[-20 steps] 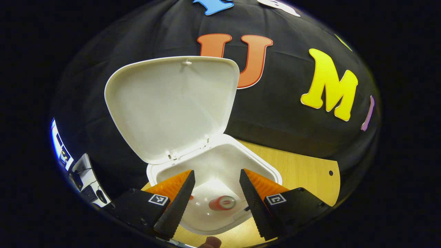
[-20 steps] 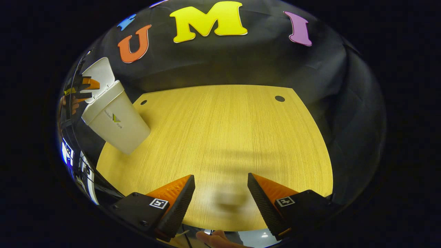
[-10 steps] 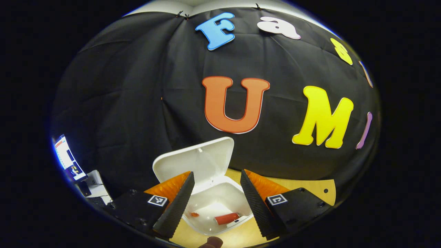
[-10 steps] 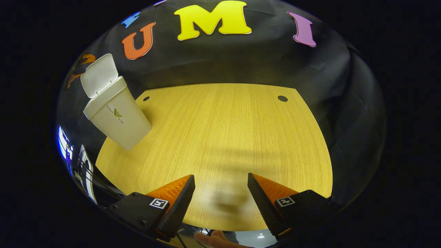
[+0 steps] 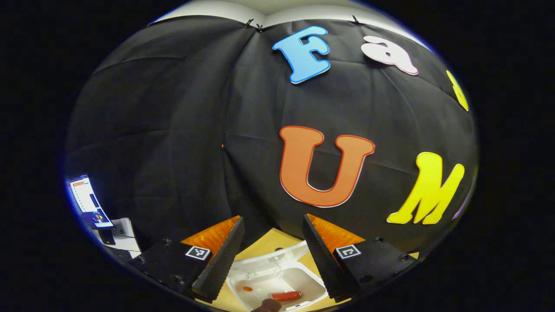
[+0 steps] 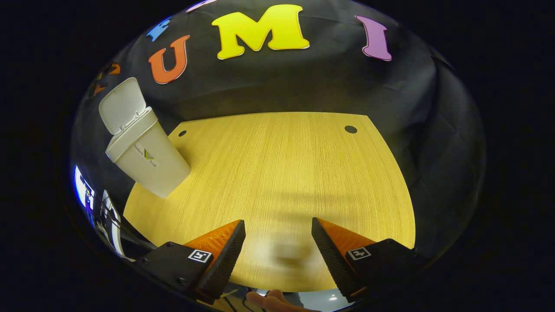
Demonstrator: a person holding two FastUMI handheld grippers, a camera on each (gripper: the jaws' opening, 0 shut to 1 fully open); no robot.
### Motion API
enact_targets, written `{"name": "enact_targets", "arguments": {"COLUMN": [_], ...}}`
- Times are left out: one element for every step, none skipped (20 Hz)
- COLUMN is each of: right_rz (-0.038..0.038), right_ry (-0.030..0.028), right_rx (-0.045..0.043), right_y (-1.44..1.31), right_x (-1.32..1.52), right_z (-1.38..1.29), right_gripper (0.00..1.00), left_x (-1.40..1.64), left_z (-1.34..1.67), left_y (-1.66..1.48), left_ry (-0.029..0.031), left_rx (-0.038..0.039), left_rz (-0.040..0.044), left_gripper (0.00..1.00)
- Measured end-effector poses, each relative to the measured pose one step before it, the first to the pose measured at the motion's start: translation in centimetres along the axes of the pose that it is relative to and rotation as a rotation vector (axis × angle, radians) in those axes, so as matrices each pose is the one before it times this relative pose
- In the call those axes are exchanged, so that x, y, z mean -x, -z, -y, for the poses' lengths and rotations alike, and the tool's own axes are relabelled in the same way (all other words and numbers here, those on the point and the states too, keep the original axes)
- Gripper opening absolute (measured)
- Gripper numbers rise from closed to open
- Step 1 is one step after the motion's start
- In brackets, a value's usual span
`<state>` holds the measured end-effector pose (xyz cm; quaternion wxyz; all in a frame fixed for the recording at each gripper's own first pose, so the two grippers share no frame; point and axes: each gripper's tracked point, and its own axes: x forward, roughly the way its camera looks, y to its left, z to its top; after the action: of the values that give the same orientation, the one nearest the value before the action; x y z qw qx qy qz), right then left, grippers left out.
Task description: Press the lid of the desktop garbage bin to open it, pick up the crumpled paper on the desktop and throw it into the bin, then pick up the pop can on the desktop and drop it into the bin, and finally close the garbage bin lid.
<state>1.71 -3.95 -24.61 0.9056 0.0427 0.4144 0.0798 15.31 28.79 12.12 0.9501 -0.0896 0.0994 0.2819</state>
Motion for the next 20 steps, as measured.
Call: {"name": "enact_targets", "arguments": {"right_rz": [0.00481,0.00065,-0.00137,-0.00076,-0.00271,-0.00251,-0.00401,-0.00681,-0.00775,-0.00560,-0.00337,-0.00298,0.00119,0.00934,0.00611,0.00310,0.00012,-0.00198,-0.00305,0.00111], "right_ry": [-0.00621,-0.00685,-0.00220,-0.00268,-0.00079,-0.00034,-0.00607,-0.00599,-0.00605,-0.00285,-0.00347,-0.00071,0.00617,-0.00308,-0.00788,-0.00286,-0.00361,-0.00346,0.00258,0.00380], "right_rx": [-0.00282,0.00104,0.00678,0.00937,0.01084,0.00514,-0.00373,-0.00813,-0.00391,-0.00037,0.00291,0.00231,-0.00047,-0.00293,-0.00204,-0.00214,-0.00248,-0.00261,-0.00302,0.00096], "right_y": [-0.137,-0.011,0.027,0.012,-0.041,-0.098,-0.054,0.036,0.090,0.103,0.061,-0.023,-0.002,-0.244,-0.086,-0.068,0.145,0.125,0.265,0.130], "right_x": [0.240,0.175,0.049,0.064,-0.115,-0.081,-0.070,-0.177,-0.094,-0.122,-0.141,-0.161,-0.063,0.053,-0.002,-0.038,-0.059,-0.015,-0.058,0.077], "right_z": [-0.442,-0.391,-0.343,-0.249,-0.251,-0.163,-0.253,-0.204,-0.204,-0.109,-0.079,-0.001,0.134,0.015,-0.219,-0.005,0.081,0.076,0.125,0.235], "right_gripper": [0.97,0.97,0.97,0.97,0.97,0.97,0.97,0.97,0.97,0.94,0.94,0.97,0.97,0.94,0.97,0.97,0.97,0.97,0.97,0.97], "left_x": [-1.073,-1.025,-0.945,-0.587,-0.621,-0.356,-0.189,-0.102,-0.108,0.078,-0.120,-0.011,-0.028,0.092,-0.014,0.217,0.541,0.679,0.624,0.318], "left_z": [-0.568,-0.298,0.072,0.018,-0.039,0.185,0.346,0.079,-0.010,0.050,0.064,-0.040,-0.008,-0.032,-0.015,0.326,0.439,0.666,0.134,-0.294], "left_y": [0.556,0.535,0.591,0.736,0.758,0.771,0.342,0.093,0.021,0.143,0.228,0.397,0.449,0.094,0.196,0.544,0.483,0.390,0.361,0.346], "left_ry": [-0.02891,-0.00927,0.00198,0.00015,-0.00480,0.00271,0.00729,0.00503,0.00458,-0.00247,0.00401,-0.00314,0.00202,0.00021,0.00014,0.00798,0.00492,0.00542,-0.00353,-0.00630], "left_rx": [-0.00257,0.01322,0.02179,0.01586,0.01490,0.01580,0.01259,0.01091,-0.00108,-0.00854,-0.01252,-0.01364,-0.00615,0.00508,0.00891,0.01166,0.01063,0.00689,0.00340,0.00063], "left_rz": [-0.02207,-0.00954,-0.02223,-0.02510,-0.02429,-0.02487,-0.01348,-0.00428,0.00141,-0.00292,-0.01074,-0.01234,-0.01197,0.00928,-0.00004,-0.00638,-0.00568,-0.00005,-0.00026,0.00550], "left_gripper": [0.89,0.89,0.89,0.91,0.92,0.92,0.92,0.93,0.92,0.93,0.93,0.92,0.93,0.93,0.93,0.93,0.93,0.93,0.93,0.93]}}
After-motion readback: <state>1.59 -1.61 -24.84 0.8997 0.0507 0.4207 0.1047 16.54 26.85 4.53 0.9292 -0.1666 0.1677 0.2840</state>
